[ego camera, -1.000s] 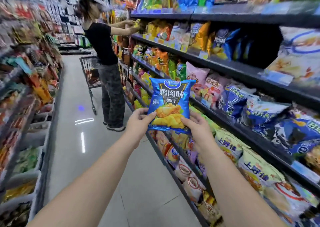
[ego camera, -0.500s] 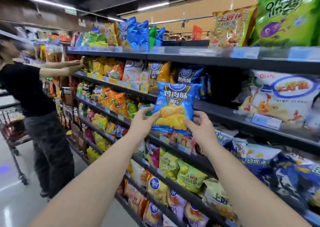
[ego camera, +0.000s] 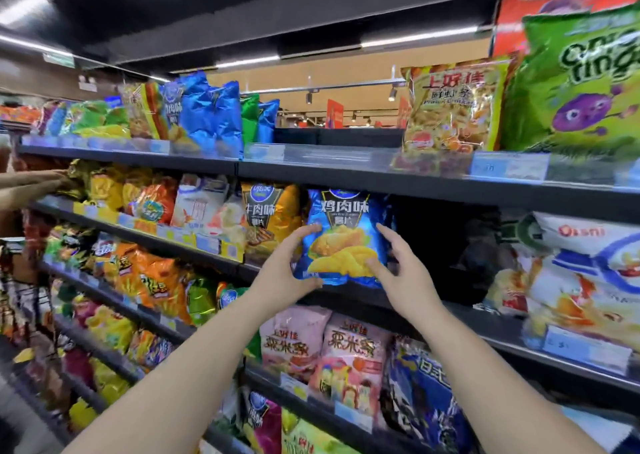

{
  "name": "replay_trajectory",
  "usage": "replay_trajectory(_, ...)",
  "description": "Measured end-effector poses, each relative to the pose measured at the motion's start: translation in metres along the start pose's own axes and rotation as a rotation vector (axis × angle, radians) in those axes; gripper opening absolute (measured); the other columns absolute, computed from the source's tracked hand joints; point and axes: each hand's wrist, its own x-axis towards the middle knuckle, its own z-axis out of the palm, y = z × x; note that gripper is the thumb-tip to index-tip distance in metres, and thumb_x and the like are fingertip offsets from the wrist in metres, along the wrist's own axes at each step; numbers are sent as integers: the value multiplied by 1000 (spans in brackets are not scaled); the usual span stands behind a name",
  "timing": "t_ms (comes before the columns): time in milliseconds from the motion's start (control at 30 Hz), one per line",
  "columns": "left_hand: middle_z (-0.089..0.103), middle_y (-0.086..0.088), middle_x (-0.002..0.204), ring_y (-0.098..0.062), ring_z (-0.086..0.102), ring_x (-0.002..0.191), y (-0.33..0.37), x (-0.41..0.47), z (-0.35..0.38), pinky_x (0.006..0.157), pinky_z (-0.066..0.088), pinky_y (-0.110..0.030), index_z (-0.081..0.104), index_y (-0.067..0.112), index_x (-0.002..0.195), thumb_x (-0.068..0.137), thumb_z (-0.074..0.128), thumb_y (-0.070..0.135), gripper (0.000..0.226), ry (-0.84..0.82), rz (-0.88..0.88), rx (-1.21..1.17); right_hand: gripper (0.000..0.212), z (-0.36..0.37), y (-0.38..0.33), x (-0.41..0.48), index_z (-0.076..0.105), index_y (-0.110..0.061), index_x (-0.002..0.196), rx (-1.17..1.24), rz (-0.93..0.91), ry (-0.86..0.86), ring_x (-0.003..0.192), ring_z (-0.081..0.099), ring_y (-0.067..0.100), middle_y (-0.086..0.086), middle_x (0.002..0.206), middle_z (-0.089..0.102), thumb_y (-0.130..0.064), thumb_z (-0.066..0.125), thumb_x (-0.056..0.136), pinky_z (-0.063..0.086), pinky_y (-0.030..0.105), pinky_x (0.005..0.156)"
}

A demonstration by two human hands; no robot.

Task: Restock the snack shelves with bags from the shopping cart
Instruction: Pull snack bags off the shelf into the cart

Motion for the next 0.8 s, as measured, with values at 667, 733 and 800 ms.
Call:
replay_trajectory(667, 42, 5, 127, -12, 50, 100, -60, 56, 0, 72, 50, -29, 39, 32, 144, 88, 64, 3, 68, 42, 275, 397, 73, 41, 8, 31, 32, -44, 128, -335, 52, 227, 105, 61, 17, -1, 120, 60, -14, 77, 80, 53, 40, 88)
replay_trajectory(733, 43, 4, 126, -13, 51, 97, -58, 61, 0, 66, 47, -29, 37, 33, 142, 88, 64, 3, 68, 20, 257, 389, 73, 41, 6, 32, 31, -43, 129, -364, 68, 237, 109, 60, 20, 1, 122, 59, -13, 77, 80, 53, 43, 88)
replay_trajectory(800, 44, 4, 126, -11, 49, 94, -55, 63, -1, 62, 42, -24, 37, 33, 141, 88, 64, 4, 66, 1, 246, 388, 74, 40, 4, 32, 31, -43, 128, -378, 84, 232, 110, 60, 20, 1, 122, 59, -13, 77, 80, 53, 43, 89)
